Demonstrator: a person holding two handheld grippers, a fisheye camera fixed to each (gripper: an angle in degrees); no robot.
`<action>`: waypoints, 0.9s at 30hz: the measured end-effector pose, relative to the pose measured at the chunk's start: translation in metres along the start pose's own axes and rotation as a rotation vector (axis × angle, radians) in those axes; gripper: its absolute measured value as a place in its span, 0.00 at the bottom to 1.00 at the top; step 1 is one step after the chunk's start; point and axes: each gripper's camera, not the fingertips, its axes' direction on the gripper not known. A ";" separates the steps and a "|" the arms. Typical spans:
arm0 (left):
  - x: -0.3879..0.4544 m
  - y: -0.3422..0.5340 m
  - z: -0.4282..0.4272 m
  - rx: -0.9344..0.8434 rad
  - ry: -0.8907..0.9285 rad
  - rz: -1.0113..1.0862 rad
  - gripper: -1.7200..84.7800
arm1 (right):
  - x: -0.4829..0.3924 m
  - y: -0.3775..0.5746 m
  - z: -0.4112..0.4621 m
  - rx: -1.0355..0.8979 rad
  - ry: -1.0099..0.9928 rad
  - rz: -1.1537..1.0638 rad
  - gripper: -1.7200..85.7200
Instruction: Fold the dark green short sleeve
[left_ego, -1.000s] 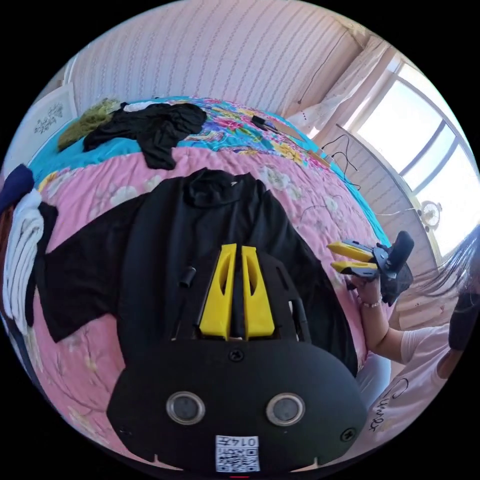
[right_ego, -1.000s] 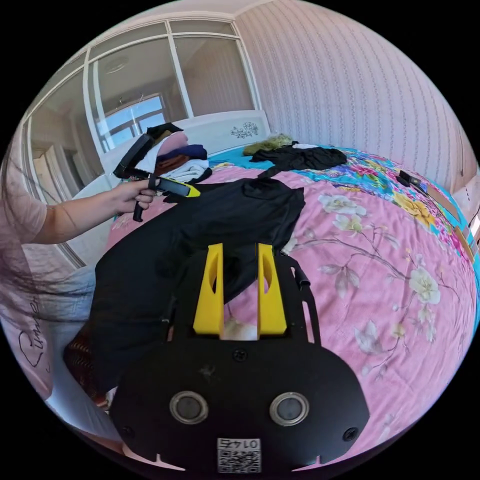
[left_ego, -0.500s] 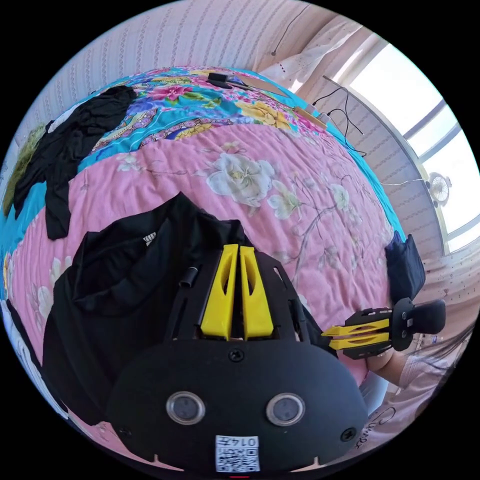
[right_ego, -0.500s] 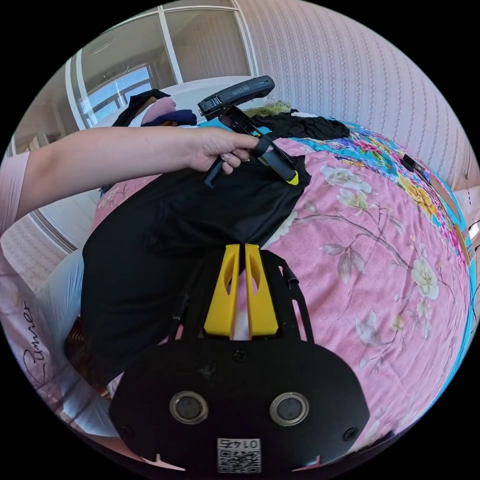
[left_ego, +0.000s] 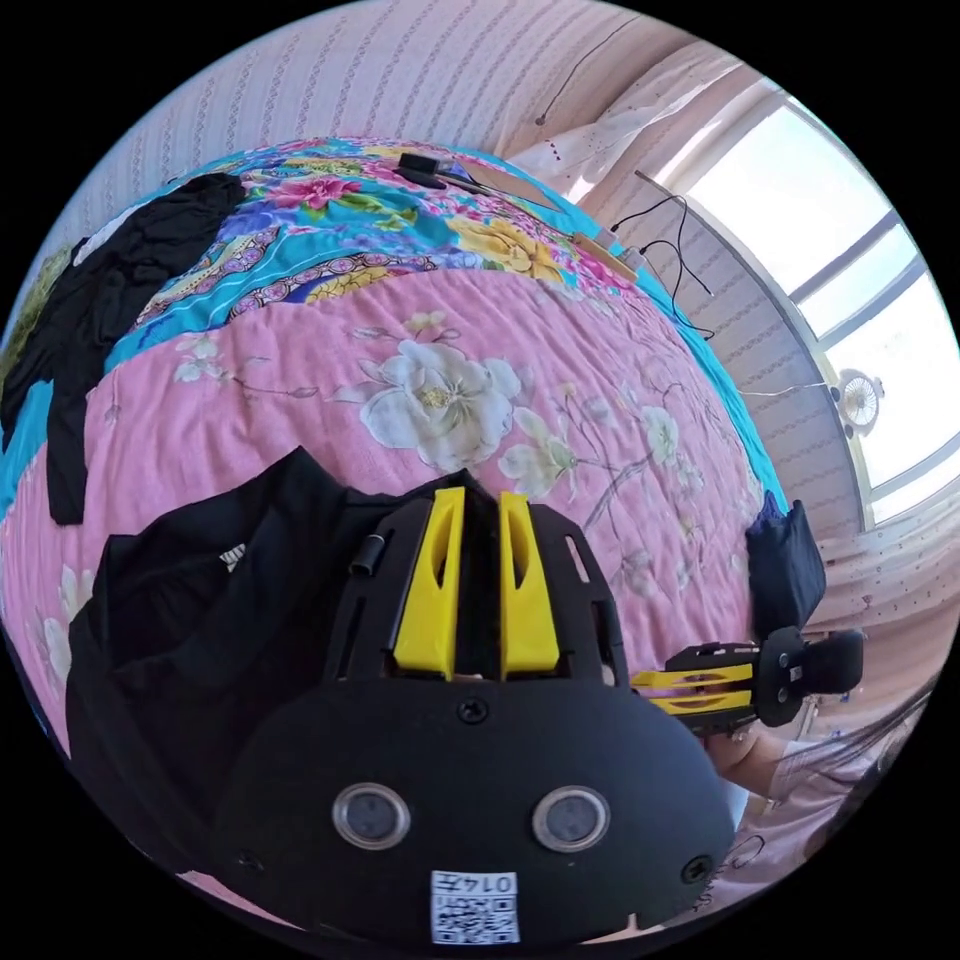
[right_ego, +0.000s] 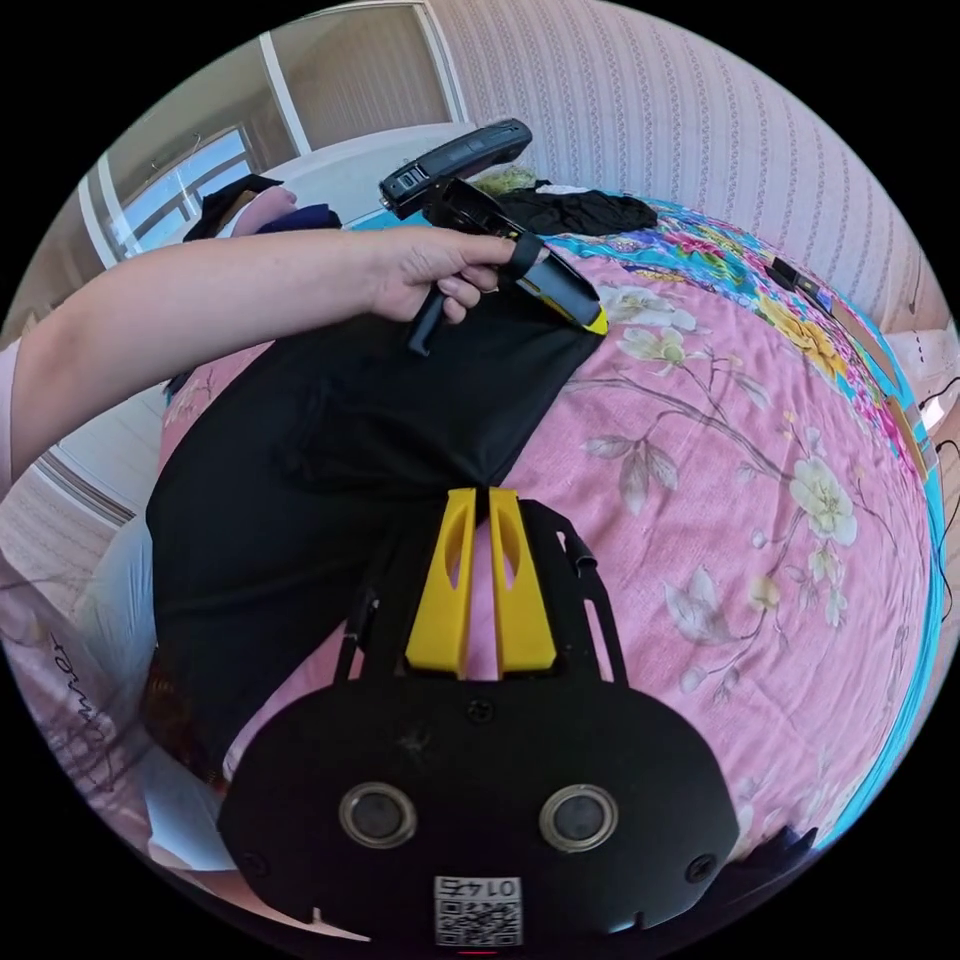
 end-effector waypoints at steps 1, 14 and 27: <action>-0.002 0.003 -0.011 0.002 -0.021 -0.005 0.10 | 0.000 -0.004 -0.003 0.007 -0.006 0.004 0.06; -0.101 0.363 -0.293 0.365 -0.321 -0.144 0.09 | -0.017 -0.058 -0.034 -0.054 0.062 0.208 0.15; -0.233 0.446 -0.332 0.557 -0.400 -0.571 0.09 | -0.266 -0.347 0.047 -0.171 -0.179 -0.282 0.13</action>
